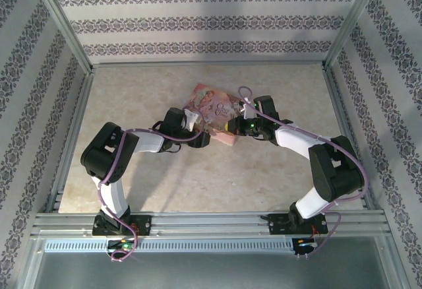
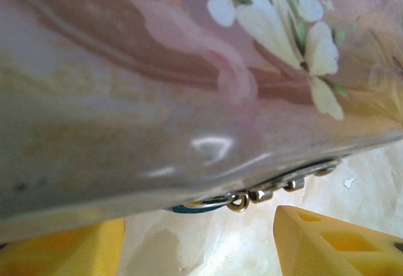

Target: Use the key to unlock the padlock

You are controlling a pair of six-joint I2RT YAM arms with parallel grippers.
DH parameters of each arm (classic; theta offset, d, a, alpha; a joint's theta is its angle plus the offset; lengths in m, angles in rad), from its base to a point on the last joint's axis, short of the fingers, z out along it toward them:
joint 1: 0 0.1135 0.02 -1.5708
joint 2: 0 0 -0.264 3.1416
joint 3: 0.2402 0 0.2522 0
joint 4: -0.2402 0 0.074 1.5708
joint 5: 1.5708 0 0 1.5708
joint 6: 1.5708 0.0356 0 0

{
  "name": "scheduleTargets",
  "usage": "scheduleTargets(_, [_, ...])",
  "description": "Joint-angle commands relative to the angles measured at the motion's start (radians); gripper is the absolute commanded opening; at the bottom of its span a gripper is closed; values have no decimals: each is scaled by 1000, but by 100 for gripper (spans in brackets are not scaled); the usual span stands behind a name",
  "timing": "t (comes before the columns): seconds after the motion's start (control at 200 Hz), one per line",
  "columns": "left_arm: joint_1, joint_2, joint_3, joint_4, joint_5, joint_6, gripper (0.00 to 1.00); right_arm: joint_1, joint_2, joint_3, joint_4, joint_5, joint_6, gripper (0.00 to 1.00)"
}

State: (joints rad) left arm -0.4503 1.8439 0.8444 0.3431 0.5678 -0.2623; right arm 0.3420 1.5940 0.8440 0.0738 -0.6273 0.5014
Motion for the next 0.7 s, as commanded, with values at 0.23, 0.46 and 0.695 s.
scheduleTargets(0.23, [-22, 17, 30, 76, 18, 29, 57, -8, 24, -34, -54, 27, -15, 0])
scheduleTargets(0.46, [-50, 17, 18, 106, 6, -5, 54, -10, 24, -38, -54, 26, -15, 0])
scheduleTargets(0.695, [-71, 20, 13, 137, -30, -40, 49, -11, 24, -42, -49, 26, -12, 0])
